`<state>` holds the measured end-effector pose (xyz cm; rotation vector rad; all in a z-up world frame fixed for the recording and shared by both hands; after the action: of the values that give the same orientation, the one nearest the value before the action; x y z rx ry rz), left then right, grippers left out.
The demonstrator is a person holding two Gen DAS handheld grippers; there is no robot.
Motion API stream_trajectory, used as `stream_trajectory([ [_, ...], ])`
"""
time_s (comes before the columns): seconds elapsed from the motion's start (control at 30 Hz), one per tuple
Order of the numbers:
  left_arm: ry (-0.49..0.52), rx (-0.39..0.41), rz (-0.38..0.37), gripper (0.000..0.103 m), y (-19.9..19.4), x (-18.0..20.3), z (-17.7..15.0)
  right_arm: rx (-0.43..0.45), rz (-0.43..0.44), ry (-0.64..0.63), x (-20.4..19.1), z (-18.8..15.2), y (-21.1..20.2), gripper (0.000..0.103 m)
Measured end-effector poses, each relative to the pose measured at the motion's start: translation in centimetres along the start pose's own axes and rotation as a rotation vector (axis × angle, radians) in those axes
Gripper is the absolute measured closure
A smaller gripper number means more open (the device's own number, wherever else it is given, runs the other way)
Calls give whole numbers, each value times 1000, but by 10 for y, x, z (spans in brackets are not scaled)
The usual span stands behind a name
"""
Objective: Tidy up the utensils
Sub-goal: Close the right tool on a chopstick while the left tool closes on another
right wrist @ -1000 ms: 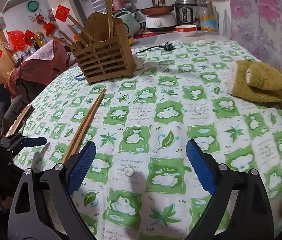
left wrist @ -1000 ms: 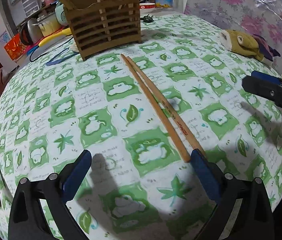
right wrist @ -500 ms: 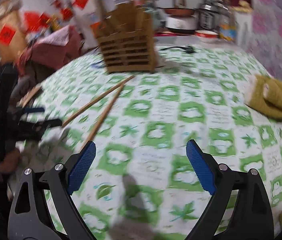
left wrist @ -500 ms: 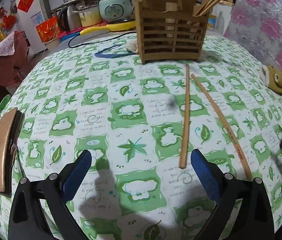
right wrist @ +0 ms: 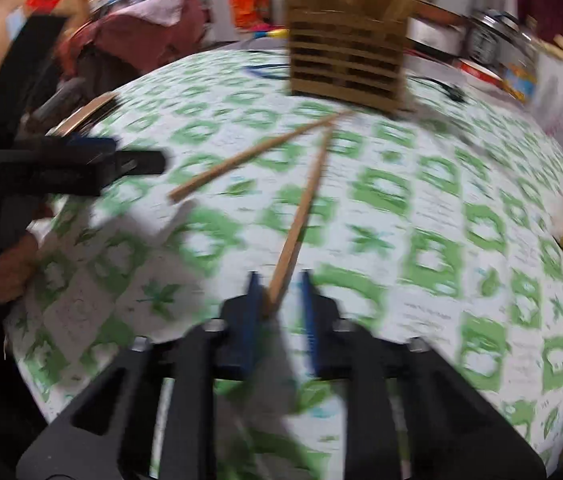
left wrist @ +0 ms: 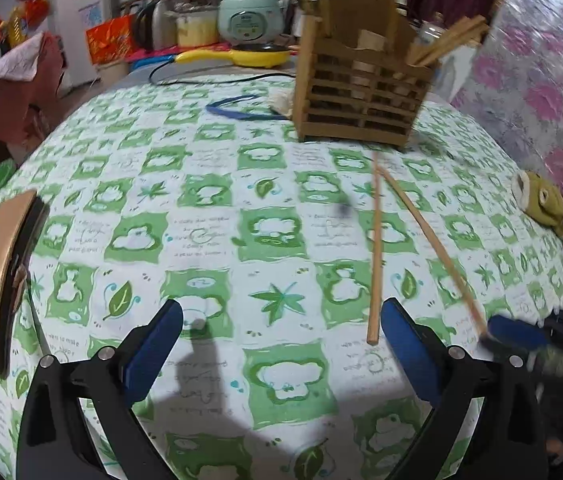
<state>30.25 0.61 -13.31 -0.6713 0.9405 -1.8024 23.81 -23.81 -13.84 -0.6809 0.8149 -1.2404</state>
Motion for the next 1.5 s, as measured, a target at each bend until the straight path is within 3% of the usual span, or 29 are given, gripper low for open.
stream_trajectory([
  [0.13,118,24,13,5,-4,22,-1,5,-6,99,33,1,-4,91],
  [0.23,186,32,25,7,-5,35,-1,14,8,110,36,1,-7,83],
  [0.33,225,17,23,17,-1,43,-3,29,1,98,34,2,-9,75],
  [0.5,249,-43,-2,52,12,48,-7,37,8,95,32,5,-10,74],
  [0.8,247,-55,-39,56,20,57,-2,27,-7,89,32,4,-7,74],
  [0.83,238,-55,-58,62,20,57,-2,22,-13,86,31,4,-6,74],
  [0.9,238,-49,-71,85,19,59,-2,7,-14,84,31,4,-2,78],
  [0.97,246,-46,-79,97,18,61,-2,4,-15,86,31,3,-1,93],
  [1.33,150,14,-83,98,-8,49,-7,90,-23,105,36,6,-17,96],
  [1.5,143,56,-41,98,-31,43,-3,157,-45,115,38,14,-35,96],
])
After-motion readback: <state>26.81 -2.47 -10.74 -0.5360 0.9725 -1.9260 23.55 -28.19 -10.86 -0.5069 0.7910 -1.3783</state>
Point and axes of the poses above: each gripper's, at about its wrist camera, not at the fingertips, and y roughly the way its jaws point, x to its right, z to its top, the point moved 7 cm from there along y, roughly the way its jaws point, and after that the axes turned 8 degrees about y, right-handed, at the moved point
